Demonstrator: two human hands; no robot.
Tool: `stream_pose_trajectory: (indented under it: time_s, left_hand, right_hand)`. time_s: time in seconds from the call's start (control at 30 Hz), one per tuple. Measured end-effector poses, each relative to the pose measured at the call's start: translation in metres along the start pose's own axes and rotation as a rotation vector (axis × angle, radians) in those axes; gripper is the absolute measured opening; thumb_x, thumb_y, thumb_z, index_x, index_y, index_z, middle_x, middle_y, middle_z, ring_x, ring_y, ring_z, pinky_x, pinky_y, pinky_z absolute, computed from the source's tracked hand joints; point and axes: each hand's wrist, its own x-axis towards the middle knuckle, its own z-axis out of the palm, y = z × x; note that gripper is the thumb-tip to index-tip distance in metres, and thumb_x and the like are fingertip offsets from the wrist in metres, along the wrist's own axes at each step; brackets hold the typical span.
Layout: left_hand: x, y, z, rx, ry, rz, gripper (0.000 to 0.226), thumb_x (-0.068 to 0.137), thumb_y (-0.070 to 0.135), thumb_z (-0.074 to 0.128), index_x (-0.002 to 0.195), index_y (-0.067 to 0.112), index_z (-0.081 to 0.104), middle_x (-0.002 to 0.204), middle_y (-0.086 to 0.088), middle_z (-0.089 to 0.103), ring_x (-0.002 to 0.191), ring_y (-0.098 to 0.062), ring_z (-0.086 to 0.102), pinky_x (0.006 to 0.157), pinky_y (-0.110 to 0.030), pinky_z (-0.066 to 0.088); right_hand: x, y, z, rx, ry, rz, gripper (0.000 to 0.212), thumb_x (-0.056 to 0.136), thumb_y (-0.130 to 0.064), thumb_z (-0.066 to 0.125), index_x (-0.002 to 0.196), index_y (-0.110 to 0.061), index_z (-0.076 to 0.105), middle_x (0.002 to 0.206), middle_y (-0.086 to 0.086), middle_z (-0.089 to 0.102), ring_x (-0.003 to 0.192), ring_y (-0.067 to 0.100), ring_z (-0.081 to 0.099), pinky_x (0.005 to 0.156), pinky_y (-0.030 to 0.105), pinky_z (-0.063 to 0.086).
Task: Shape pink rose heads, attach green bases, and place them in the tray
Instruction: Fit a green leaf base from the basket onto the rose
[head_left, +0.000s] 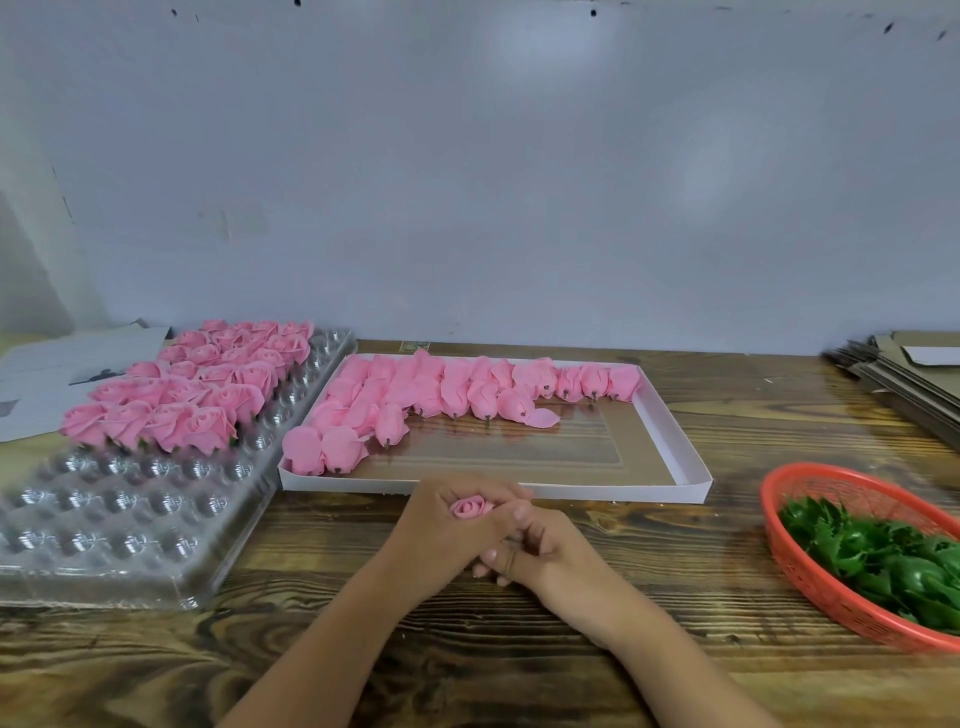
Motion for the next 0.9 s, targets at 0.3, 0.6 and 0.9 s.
stream_pose_trajectory:
  time_s: [0.3, 0.6, 0.9]
  left_hand:
    - [0.0032, -0.0049, -0.0011, 0.109, -0.150, -0.156, 0.051, 0.083, 0.038, 0.081, 0.130, 0.029, 0.064, 0.124, 0.017, 0.069, 0.116, 0.002, 0.063, 0.095, -0.018, 0.049]
    - [0.0005, 0.0007, -0.0022, -0.037, 0.108, 0.033, 0.009, 0.085, 0.035, 0.074, 0.087, 0.029, 0.080, 0.112, 0.011, 0.076, 0.103, -0.007, 0.071, 0.082, -0.016, 0.053]
    - [0.0020, -0.0016, 0.0016, 0.099, -0.019, -0.128, 0.029, 0.088, 0.025, 0.078, 0.114, 0.036, 0.072, 0.108, 0.017, 0.075, 0.088, -0.023, 0.073, 0.074, -0.018, 0.058]
  right_hand:
    - [0.0003, -0.0023, -0.0040, 0.079, -0.012, -0.023, 0.027, 0.097, -0.018, 0.054, 0.117, -0.028, 0.070, 0.113, 0.001, 0.073, 0.098, 0.014, 0.067, 0.078, 0.028, 0.054]
    - [0.0005, -0.0008, 0.0001, -0.005, 0.011, -0.005, 0.025, 0.099, -0.006, 0.059, 0.107, -0.027, 0.070, 0.084, -0.001, 0.068, 0.079, 0.015, 0.061, 0.066, 0.025, 0.048]
    - [-0.0011, -0.0023, -0.0031, -0.013, 0.036, 0.008, 0.015, 0.100, -0.012, 0.058, 0.103, -0.019, 0.072, 0.086, 0.000, 0.073, 0.082, 0.012, 0.067, 0.073, 0.028, 0.053]
